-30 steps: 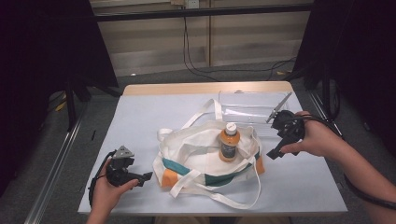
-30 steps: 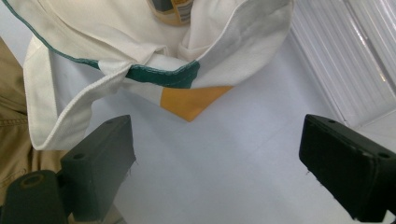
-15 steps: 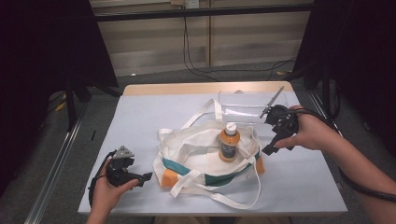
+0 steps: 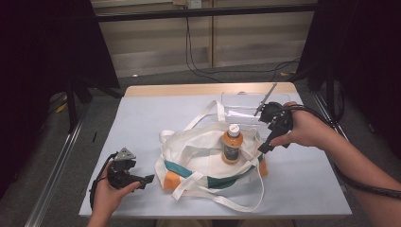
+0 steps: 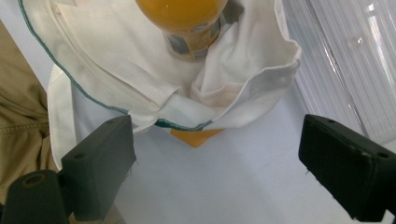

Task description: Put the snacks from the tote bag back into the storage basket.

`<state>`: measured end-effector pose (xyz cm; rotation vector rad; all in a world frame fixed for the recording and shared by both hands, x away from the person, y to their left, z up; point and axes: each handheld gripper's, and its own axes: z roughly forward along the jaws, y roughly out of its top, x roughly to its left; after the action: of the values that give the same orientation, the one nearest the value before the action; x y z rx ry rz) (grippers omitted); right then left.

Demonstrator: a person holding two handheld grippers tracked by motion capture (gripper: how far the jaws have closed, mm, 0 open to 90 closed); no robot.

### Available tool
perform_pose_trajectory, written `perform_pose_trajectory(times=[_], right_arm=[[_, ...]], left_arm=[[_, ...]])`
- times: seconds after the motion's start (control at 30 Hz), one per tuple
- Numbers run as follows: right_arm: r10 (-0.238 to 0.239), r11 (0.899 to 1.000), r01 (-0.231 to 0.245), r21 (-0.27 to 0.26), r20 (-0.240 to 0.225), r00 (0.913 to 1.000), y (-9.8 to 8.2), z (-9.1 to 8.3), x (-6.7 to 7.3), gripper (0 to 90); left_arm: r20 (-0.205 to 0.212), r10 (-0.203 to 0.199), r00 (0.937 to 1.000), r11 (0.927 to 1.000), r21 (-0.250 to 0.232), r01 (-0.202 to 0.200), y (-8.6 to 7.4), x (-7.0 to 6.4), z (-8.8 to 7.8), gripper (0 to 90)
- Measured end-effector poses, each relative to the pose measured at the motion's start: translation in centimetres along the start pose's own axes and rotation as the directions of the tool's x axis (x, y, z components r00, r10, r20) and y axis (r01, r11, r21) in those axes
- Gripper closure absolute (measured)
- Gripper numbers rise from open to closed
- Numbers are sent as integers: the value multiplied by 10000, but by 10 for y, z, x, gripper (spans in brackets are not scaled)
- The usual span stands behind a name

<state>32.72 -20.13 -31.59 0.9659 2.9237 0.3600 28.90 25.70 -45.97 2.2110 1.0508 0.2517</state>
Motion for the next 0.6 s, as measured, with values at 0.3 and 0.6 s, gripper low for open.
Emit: perform_pose_trajectory(times=[0.3, 0.6], right_arm=[[-264, 9996, 265, 101, -59, 9996, 17, 3, 6, 106], [-437, 9989, 437, 164, -20, 9990, 32, 5, 9, 108]], left_arm=[[199, 83, 9998, 9994, 330, -89, 1, 2, -2, 53], [193, 67, 9998, 9996, 272, -72, 1, 2, -2, 53]])
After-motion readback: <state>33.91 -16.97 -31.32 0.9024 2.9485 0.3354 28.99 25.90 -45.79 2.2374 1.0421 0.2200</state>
